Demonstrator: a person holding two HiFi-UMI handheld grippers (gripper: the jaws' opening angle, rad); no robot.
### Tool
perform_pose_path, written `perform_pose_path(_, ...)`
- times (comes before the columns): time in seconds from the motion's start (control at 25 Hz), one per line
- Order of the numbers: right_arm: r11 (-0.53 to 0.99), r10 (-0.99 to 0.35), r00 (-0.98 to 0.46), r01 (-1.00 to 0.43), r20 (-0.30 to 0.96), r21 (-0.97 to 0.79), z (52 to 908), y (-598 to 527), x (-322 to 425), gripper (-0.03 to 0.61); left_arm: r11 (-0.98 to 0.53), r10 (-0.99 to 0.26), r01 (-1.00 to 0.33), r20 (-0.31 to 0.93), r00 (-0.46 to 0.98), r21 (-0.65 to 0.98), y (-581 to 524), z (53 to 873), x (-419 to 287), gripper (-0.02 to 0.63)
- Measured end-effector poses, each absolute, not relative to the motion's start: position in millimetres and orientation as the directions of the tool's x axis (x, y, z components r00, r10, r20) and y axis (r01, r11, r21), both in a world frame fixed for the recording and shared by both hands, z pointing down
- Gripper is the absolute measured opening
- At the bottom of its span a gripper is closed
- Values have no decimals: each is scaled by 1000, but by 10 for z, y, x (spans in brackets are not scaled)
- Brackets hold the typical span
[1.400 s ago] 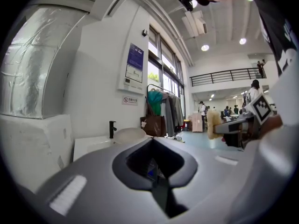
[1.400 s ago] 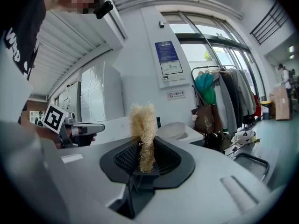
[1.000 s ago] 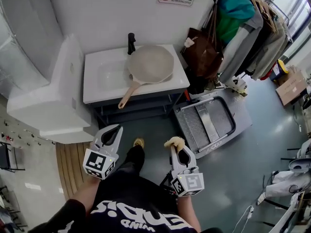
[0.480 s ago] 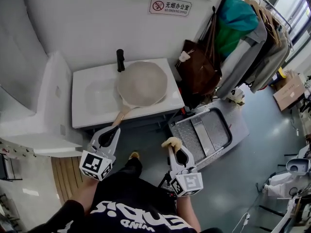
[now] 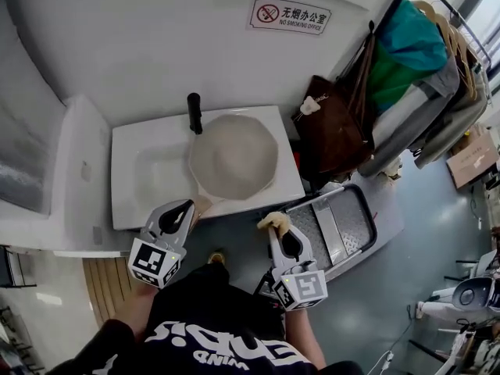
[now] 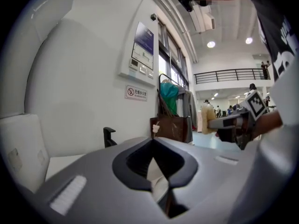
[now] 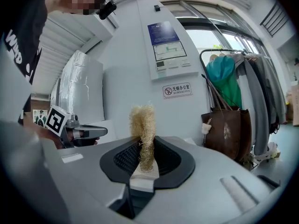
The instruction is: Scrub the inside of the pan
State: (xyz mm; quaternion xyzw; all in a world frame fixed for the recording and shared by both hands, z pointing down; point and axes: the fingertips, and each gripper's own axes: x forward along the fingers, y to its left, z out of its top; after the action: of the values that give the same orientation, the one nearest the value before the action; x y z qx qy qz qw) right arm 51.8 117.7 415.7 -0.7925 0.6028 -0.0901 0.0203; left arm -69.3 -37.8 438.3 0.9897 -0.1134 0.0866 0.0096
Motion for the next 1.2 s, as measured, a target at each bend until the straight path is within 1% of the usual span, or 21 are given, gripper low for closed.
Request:
perform_pose_path(0.28, -257, -963, 244, -960, 118, -110, 4043, 823, 783, 74, -969, -244, -248, 172, 954, 1, -676, 4387, -538, -3)
perform_pose_path(0.52, -202, -974, 190, -975, 125, -91, 3967, 562, 995, 75, -958, -282, -288, 190, 940, 4, -783, 4387, -489, -3)
perform_pose_path(0.68, -123, -985, 110, -988, 132, -93, 4040, 374, 1087, 75, -947, -311, -321, 219, 925, 9, -826, 4435, -477, -3)
perform_pose_path(0.72, -101, -987, 88, -990, 134, -94, 4046, 326, 1109, 75, -943, -322, -333, 224, 920, 11, -827, 4441, -469, 13)
perform_pose_path(1.0, 42, -987, -55, -995, 153, -89, 4096, -56, 1273, 75, -917, -390, -398, 241, 889, -16, -868, 4420, -358, 22)
perform_pose_path(1.2, 124, -981, -132, -990, 139, -66, 4044, -317, 1331, 75, -892, -438, -451, 285, 852, -22, -948, 4553, -383, 57)
